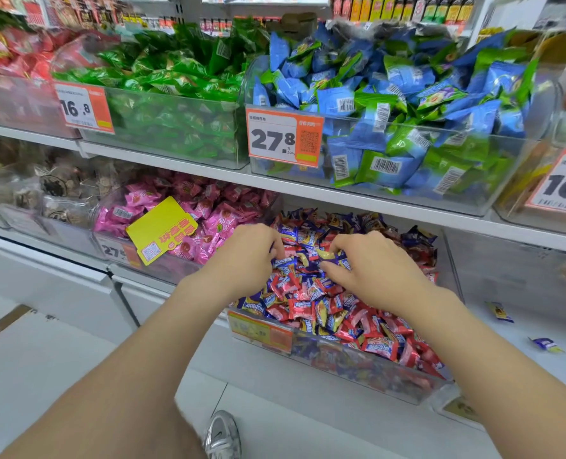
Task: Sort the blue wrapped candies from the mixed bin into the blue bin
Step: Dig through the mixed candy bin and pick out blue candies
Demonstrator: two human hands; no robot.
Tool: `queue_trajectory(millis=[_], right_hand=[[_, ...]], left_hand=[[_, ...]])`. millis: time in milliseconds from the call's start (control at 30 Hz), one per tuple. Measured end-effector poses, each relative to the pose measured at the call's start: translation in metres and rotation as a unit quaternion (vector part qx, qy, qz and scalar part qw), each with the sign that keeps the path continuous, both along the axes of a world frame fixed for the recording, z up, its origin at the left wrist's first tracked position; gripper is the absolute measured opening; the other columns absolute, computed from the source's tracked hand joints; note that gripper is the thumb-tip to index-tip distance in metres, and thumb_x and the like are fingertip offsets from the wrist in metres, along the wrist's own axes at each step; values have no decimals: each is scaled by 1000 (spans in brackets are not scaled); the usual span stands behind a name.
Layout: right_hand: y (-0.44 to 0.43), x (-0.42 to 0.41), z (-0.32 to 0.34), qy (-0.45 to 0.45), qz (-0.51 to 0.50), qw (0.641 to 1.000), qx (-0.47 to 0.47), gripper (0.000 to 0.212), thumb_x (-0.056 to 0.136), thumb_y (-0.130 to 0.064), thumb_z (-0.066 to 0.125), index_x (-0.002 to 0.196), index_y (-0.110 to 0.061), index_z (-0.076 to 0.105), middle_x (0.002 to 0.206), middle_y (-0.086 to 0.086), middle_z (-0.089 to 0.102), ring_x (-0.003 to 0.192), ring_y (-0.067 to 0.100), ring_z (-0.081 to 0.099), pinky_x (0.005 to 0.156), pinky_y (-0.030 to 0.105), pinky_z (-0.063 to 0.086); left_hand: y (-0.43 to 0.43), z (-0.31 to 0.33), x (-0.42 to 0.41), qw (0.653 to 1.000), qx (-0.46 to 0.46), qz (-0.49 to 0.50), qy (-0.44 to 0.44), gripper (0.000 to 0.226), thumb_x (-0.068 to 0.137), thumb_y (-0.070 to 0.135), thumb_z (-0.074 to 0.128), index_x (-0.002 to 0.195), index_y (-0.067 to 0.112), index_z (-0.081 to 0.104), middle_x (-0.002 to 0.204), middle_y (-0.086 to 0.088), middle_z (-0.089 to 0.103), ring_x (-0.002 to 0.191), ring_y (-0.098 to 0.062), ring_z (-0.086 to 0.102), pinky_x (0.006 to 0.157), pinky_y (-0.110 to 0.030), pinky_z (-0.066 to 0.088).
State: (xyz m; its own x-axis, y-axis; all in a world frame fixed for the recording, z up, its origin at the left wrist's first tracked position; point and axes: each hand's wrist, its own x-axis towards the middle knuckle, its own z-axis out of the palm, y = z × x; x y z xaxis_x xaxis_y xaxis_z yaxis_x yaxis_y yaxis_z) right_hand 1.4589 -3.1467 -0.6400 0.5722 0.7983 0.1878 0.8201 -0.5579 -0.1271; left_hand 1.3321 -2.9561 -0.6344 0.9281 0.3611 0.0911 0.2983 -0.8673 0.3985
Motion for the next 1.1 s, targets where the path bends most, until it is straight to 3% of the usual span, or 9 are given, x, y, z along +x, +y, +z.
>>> queue_trajectory(millis=[100, 200, 333, 400, 500, 667, 800, 900, 1100], right_hand=[[-2, -7, 0, 1, 14, 1000, 6, 39, 104, -51, 54, 131, -24, 65, 67, -8, 49, 65, 22, 52, 71, 42, 58], [0, -18, 1, -10, 45, 999, -5, 43, 106, -44, 51, 148, -38, 52, 65, -13, 46, 70, 22, 51, 66, 39, 52], [6, -25, 1, -7, 47, 999, -1, 39, 105, -43, 50, 143, -38, 59, 62, -14, 41, 66, 21, 46, 66, 35, 44], [7, -26, 0, 8, 46, 999, 9, 37, 104, -43, 52, 138, -34, 64, 58, -14, 41, 56, 15, 40, 63, 33, 45], [5, -27, 3, 64, 43, 996, 54, 33, 104, -44, 56, 130, -30, 71, 52, -11, 46, 43, 7, 36, 48, 23, 30], [-6, -33, 15, 221, 13, 968, 116, 24, 103, -53, 60, 104, -34, 75, 51, 8, 61, 46, 10, 62, 50, 11, 37], [-27, -41, 33, 406, -53, 892, 191, 27, 101, -49, 65, 103, -26, 78, 73, -2, 69, 44, 16, 62, 44, 26, 48], [-61, -35, 46, 487, -78, 845, 205, 18, 97, -41, 74, 101, -26, 82, 89, 4, 73, 63, 22, 67, 51, 30, 47], [-175, 5, 56, 412, -197, 881, 121, 13, 98, -27, 74, 95, -15, 79, 70, 7, 63, 59, 22, 62, 47, 26, 41]], left_hand=[[6, -3, -9, 999, 43, -5, 21, 15, 98, 11, 60, 89, 9, 72, 91, -11, 71, 78, -26, 66, 65, -38, 54], [5, -5, -23, 989, 101, -25, 102, 23, 86, 32, 74, 97, 12, 72, 81, -6, 69, 78, -28, 67, 64, -38, 55], [8, -12, -26, 977, 138, -17, 164, 15, 83, 29, 77, 97, 25, 72, 90, -2, 66, 83, -28, 66, 62, -38, 52], [9, -14, -24, 982, 127, -20, 137, 19, 86, 29, 76, 77, 17, 65, 84, -9, 67, 75, -32, 64, 59, -39, 50], [9, -15, -23, 990, 106, -41, 88, 35, 96, 33, 63, 71, 11, 51, 73, -10, 58, 70, -31, 59, 63, -44, 52], [-1, -3, -28, 999, 49, -14, 14, 31, 95, 35, 53, 72, 16, 43, 64, -3, 50, 58, -23, 48, 54, -37, 37], [-29, 6, -24, 994, -74, -54, -63, 36, 100, 37, 50, 75, 13, 40, 64, -2, 42, 58, -18, 33, 56, -38, 27], [-53, 0, -17, 988, -84, -126, -40, 38, 107, 42, 48, 81, 15, 42, 68, -2, 45, 60, -17, 37, 60, -40, 32], [-115, -1, 10, 969, -76, -230, -56, 29, 103, 54, 54, 91, 28, 56, 76, 5, 55, 71, -12, 51, 66, -33, 42]])
